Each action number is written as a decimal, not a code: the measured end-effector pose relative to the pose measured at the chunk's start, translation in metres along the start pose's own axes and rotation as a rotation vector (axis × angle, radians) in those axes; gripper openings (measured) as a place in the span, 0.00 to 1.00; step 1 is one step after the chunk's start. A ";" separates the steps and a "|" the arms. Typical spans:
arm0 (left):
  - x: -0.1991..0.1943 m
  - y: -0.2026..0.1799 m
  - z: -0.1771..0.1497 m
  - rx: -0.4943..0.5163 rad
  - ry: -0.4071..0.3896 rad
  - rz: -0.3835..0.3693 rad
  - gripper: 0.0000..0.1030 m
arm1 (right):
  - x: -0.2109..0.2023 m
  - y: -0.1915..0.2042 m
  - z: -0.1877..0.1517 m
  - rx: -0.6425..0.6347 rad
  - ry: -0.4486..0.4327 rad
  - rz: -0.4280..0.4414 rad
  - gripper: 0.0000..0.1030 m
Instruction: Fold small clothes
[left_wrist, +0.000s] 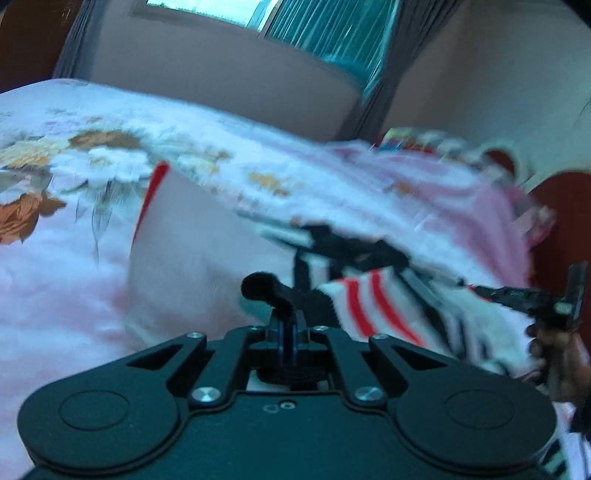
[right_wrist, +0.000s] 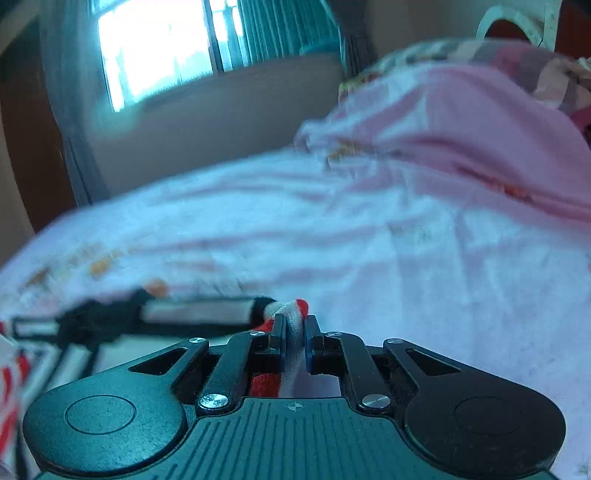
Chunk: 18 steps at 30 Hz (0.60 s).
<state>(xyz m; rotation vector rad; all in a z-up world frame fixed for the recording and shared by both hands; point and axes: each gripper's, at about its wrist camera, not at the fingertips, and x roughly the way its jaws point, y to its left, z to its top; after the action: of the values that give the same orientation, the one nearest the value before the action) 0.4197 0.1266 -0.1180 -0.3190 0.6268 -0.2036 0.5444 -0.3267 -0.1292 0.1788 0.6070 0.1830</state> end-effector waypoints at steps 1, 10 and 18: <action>0.005 0.001 -0.002 0.002 0.013 0.011 0.03 | 0.008 -0.003 -0.003 -0.004 0.038 -0.004 0.12; -0.012 0.005 -0.006 0.016 -0.021 0.011 0.21 | -0.103 0.005 -0.023 -0.030 -0.128 0.139 0.52; -0.017 0.007 -0.007 -0.023 -0.003 0.003 0.23 | -0.147 0.047 -0.084 -0.189 -0.047 0.164 0.52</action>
<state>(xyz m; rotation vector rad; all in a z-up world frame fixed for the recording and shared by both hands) 0.4027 0.1357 -0.1168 -0.3403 0.6269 -0.1937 0.3716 -0.3042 -0.1058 0.0493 0.5247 0.3919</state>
